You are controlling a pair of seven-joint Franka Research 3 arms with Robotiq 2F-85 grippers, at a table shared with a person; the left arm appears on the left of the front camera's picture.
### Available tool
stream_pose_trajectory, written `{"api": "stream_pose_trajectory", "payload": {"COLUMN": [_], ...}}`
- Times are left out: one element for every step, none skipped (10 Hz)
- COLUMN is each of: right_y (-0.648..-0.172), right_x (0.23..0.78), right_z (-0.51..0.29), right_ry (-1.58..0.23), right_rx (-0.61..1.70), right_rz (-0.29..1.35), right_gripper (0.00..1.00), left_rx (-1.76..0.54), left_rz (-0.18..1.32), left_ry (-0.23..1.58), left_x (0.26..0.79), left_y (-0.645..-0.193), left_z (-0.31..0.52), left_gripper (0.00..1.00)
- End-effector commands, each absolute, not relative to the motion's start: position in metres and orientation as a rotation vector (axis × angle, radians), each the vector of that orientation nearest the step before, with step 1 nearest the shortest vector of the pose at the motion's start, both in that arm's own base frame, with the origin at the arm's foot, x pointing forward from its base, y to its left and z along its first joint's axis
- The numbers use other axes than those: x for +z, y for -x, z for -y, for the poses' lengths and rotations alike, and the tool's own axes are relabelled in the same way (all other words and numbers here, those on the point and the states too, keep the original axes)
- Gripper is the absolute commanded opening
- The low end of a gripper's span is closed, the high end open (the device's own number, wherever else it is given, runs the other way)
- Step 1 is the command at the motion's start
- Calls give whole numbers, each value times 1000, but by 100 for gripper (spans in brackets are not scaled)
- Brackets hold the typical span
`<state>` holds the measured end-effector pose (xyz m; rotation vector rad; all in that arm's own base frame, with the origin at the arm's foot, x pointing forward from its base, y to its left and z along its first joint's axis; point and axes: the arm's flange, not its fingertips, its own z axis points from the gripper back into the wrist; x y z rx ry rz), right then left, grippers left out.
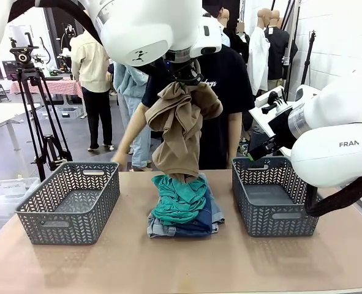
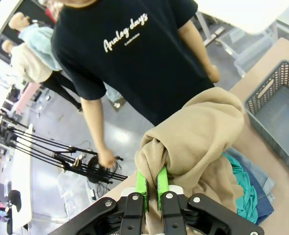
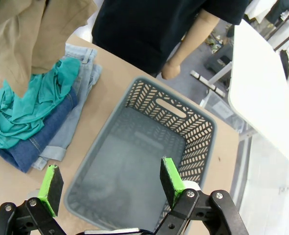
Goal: Sort the tops and bottoms.
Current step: Sort the clothes according to human instructions.
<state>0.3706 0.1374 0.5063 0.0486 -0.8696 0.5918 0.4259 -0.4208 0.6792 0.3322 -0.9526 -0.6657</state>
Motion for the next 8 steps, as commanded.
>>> {"api": "stream_pose_trajectory", "payload": {"right_y": [-371,-371,-371,-371,-371,-371,-371,-371], "right_x": [506,506,506,506,506,506,506,506], "right_z": [-138,-138,-138,-138,-138,-138,-138,-138], "right_ry": [-44,-44,-44,-44,-44,-44,-44,-44], "right_rx": [591,591,591,591,591,591,591,591], "right_rz": [874,874,874,874,874,874,874,874], "right_gripper": [100,100,100,100,100,100,100,100], "left_rx": [-668,-668,-668,-668,-668,-668,-668,-668], "left_rz": [973,973,973,973,973,973,973,973], "left_ry": [-345,-345,-345,-345,-345,-345,-345,-345], "left_x": [685,685,685,685,685,685,685,685], "left_y": [-426,-426,-426,-426,-426,-426,-426,-426], "left_z": [420,420,420,420,420,420,420,420], "left_gripper": [0,0,0,0,0,0,0,0]}}
